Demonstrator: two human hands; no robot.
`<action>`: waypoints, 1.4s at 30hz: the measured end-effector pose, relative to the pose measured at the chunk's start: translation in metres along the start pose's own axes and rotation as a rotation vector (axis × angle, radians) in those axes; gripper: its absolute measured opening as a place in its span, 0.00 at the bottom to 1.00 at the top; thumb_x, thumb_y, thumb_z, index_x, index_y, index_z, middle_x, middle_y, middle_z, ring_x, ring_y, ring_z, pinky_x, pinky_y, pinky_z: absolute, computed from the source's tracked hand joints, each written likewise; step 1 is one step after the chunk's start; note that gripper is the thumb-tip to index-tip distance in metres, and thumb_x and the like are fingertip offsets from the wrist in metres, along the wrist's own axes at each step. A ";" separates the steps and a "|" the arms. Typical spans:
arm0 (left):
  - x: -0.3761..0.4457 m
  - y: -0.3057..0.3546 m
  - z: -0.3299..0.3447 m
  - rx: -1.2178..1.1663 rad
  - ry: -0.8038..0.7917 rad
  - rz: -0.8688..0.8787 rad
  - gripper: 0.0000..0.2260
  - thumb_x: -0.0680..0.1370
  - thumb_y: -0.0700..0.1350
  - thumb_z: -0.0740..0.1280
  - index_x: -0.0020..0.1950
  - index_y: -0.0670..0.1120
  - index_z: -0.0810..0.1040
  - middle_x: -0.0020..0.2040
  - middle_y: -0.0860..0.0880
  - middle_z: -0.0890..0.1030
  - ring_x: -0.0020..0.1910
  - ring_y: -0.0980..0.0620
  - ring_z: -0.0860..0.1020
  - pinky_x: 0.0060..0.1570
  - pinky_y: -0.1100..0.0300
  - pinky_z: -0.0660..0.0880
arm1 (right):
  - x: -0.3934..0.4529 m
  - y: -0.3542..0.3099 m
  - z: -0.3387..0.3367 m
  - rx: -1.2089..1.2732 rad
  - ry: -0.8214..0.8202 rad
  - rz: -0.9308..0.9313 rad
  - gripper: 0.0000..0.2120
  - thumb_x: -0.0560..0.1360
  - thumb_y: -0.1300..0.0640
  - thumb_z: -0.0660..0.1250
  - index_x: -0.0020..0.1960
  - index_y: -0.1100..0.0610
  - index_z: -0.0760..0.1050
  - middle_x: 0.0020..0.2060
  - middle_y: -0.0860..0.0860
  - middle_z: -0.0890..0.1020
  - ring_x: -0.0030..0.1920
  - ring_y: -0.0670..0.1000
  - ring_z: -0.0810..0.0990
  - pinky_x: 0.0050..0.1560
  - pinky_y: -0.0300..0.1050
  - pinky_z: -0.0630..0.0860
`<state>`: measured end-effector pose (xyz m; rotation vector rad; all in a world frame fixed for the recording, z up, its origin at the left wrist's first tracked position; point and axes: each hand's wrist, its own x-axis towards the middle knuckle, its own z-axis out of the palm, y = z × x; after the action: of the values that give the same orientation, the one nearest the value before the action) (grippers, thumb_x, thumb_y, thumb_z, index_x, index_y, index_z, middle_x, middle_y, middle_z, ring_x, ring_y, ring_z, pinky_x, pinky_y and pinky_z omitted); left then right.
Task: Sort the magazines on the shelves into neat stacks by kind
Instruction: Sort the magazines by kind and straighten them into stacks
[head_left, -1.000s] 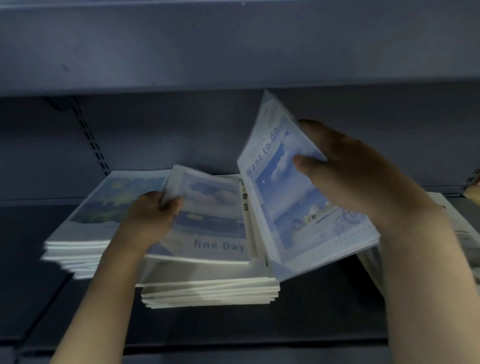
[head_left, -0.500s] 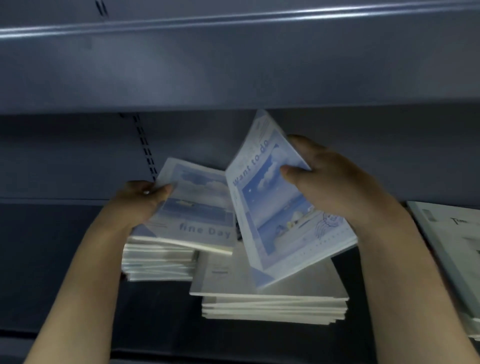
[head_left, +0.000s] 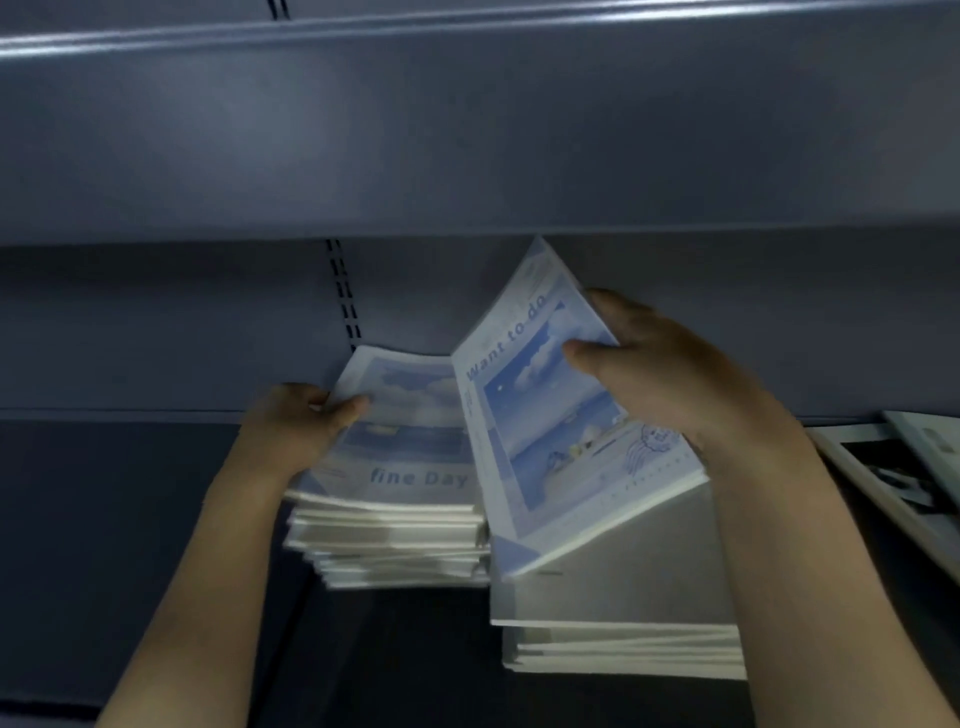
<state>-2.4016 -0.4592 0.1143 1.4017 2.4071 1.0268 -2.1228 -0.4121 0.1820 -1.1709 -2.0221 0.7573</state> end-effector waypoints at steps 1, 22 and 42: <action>-0.001 -0.003 0.001 0.018 0.018 0.000 0.19 0.73 0.56 0.68 0.38 0.39 0.78 0.36 0.45 0.78 0.36 0.48 0.75 0.33 0.57 0.66 | 0.001 -0.001 0.002 0.026 0.011 0.015 0.21 0.78 0.54 0.62 0.71 0.47 0.66 0.65 0.49 0.74 0.63 0.52 0.74 0.57 0.44 0.70; -0.033 -0.001 -0.038 -0.099 0.198 0.049 0.08 0.79 0.53 0.59 0.48 0.50 0.74 0.46 0.51 0.75 0.45 0.52 0.71 0.46 0.60 0.64 | 0.033 -0.024 0.106 0.366 0.034 0.232 0.10 0.76 0.62 0.59 0.53 0.53 0.75 0.53 0.56 0.81 0.53 0.49 0.79 0.42 0.41 0.71; -0.052 0.031 -0.007 -0.071 0.139 0.097 0.14 0.77 0.53 0.63 0.57 0.47 0.77 0.36 0.56 0.73 0.34 0.60 0.71 0.36 0.64 0.65 | 0.010 0.015 0.102 -0.444 0.172 0.124 0.22 0.79 0.45 0.56 0.64 0.59 0.71 0.60 0.58 0.75 0.61 0.59 0.72 0.63 0.51 0.69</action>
<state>-2.3546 -0.4953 0.1299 1.4816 2.3904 1.2603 -2.1988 -0.4120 0.1115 -1.5630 -2.0421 0.2516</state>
